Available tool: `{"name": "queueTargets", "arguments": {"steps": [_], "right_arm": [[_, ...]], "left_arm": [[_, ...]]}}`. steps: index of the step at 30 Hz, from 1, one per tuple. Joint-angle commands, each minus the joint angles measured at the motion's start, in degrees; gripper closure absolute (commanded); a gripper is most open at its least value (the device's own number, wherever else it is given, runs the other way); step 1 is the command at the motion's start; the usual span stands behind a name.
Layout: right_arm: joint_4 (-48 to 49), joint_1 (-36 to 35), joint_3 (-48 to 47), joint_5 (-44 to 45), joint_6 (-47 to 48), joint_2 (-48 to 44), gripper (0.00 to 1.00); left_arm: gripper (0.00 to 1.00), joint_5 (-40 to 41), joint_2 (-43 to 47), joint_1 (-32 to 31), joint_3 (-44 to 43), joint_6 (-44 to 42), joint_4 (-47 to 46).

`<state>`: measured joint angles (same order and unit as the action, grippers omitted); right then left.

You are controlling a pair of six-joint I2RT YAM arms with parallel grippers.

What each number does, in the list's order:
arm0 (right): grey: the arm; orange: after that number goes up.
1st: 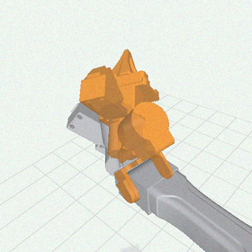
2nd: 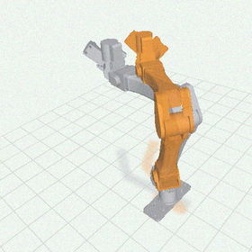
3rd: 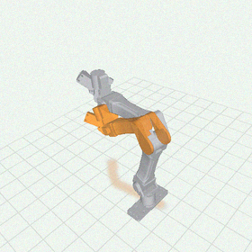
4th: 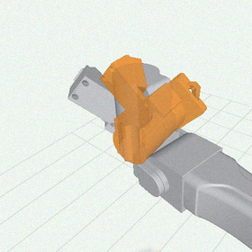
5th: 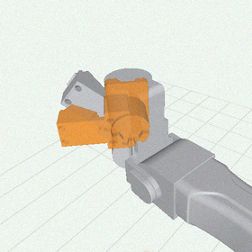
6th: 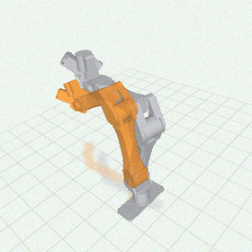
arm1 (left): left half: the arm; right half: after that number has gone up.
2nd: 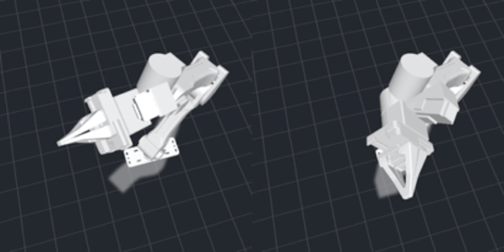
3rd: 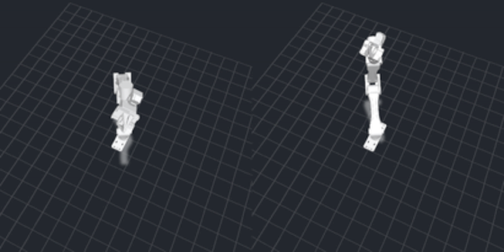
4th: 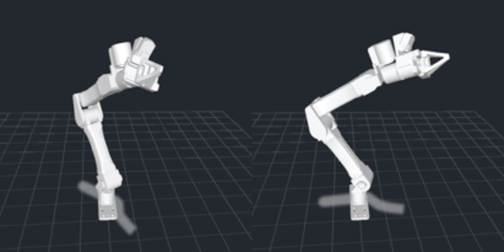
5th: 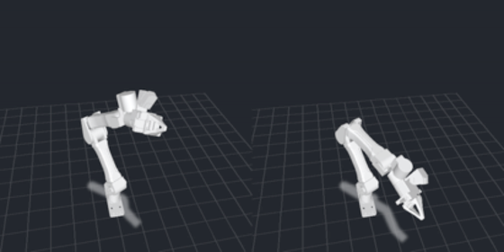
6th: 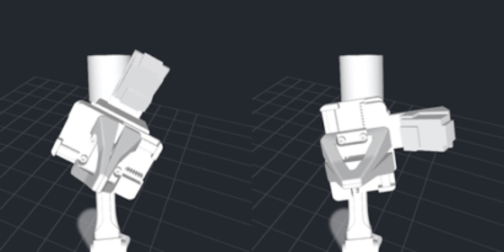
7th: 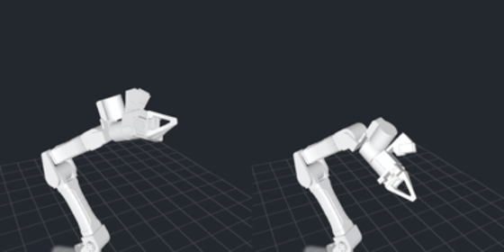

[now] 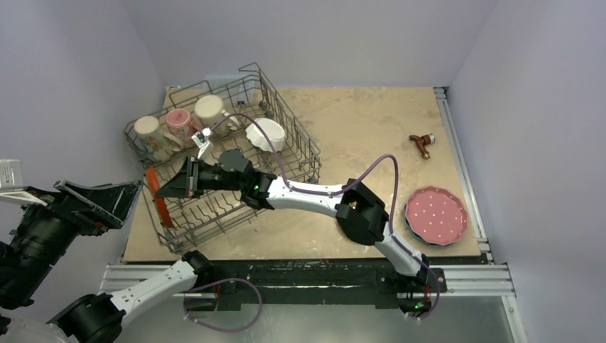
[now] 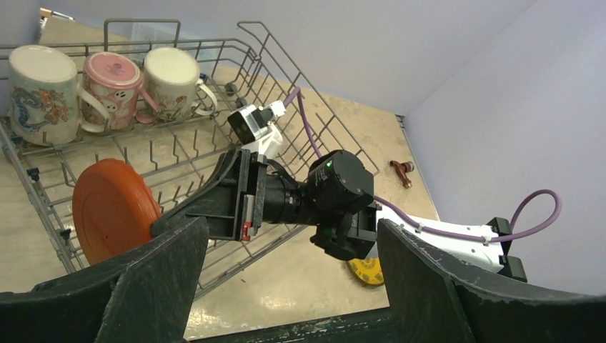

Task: Load the mixed dishes into the dish rack

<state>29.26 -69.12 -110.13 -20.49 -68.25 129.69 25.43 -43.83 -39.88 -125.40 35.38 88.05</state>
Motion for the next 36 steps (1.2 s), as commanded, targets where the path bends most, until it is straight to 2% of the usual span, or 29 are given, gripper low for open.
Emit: {"name": "queueTargets", "arguments": {"steps": [1, 13, 18, 24, 27, 28, 33, 36], "right_arm": [[4.4, 1.1, -0.4, -0.4, -2.0, 0.0, 1.0], [4.3, 1.8, -0.7, -1.7, -4.9, 3.7, 1.0], [-6.7, 1.8, -3.2, 0.9, 1.2, 3.4, 1.0], [-14.6, 1.6, -5.3, 2.7, 5.3, 3.8, 0.99], [-17.3, 1.3, -8.2, 2.1, 7.4, 4.8, 0.78], [-19.2, 1.2, -9.9, 2.0, 8.4, 5.3, 0.73], [-23.5, 0.7, -16.0, 0.6, 11.1, 6.6, 0.6], [-23.3, 0.4, -17.1, -1.0, 11.1, 6.8, 0.58]], "left_arm": [[0.14, 0.7, -2.6, 0.0, -0.5, -0.1, 0.1], [0.14, 0.4, -3.7, 0.0, -0.1, -1.1, -1.2], [0.14, 0.5, -3.7, 0.0, 0.1, -1.4, -1.3], [0.14, 0.6, -3.6, 0.0, 0.9, -1.3, -1.9], [0.14, 0.6, -3.5, -0.1, 1.3, -1.2, -2.3], [0.14, 0.5, -3.5, 0.0, 1.4, -1.2, -2.5], [0.14, 0.2, -3.7, 0.0, 2.3, -1.1, -3.3], [0.14, 0.0, -3.9, -0.1, 2.8, -1.1, -4.0]]}}
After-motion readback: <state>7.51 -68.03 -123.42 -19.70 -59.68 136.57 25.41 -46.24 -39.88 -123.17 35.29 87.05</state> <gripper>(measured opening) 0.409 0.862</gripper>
